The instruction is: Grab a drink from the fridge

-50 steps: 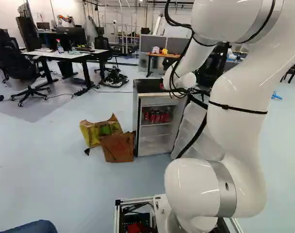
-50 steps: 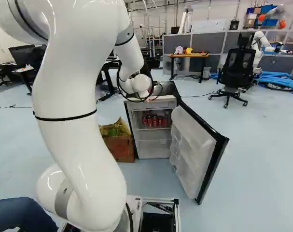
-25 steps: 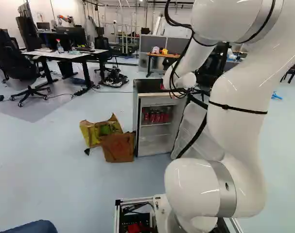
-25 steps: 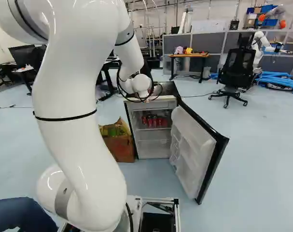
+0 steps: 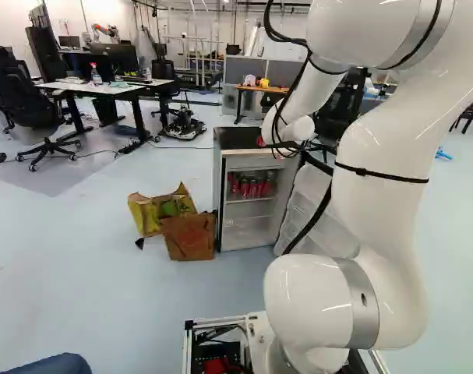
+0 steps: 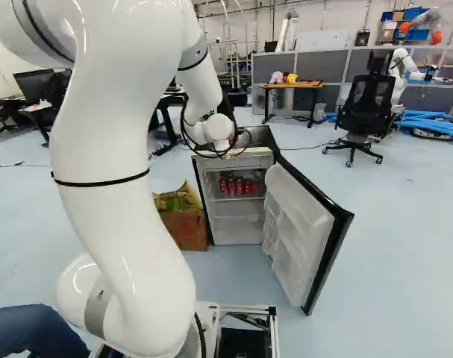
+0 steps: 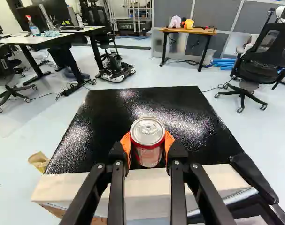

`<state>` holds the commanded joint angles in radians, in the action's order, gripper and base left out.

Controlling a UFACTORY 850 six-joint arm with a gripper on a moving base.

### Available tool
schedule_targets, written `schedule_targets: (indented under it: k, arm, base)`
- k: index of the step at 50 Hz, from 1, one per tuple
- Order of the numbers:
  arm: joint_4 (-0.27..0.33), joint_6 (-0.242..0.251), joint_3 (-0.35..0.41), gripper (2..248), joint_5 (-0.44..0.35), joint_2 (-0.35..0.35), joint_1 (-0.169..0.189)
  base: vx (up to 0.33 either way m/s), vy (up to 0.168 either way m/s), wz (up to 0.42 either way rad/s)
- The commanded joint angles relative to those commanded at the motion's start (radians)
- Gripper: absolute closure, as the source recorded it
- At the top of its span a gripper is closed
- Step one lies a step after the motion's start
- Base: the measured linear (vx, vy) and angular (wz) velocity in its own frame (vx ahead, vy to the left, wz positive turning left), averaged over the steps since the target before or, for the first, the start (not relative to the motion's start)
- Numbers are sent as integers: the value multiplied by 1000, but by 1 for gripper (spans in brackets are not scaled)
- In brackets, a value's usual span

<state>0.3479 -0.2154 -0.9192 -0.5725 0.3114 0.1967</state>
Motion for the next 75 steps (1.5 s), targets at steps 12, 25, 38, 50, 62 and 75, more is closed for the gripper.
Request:
schedule_targets:
  k: [12,25,38,50,62,75]
  arm:
    - [0,0,0,158,14,0,0]
    - [0,0,0,158,30,0,0]
    - [0,0,0,158,32,0,0]
    - [0,0,0,139,32,0,0]
    - [0,0,0,71,32,0,0]
    - [0,0,33,4,32,-27,1]
  base:
    - [0,0,0]
    - [0,0,0]
    - [0,0,0]
    - [0,0,0]
    - [0,0,0]
    - [0,0,0]
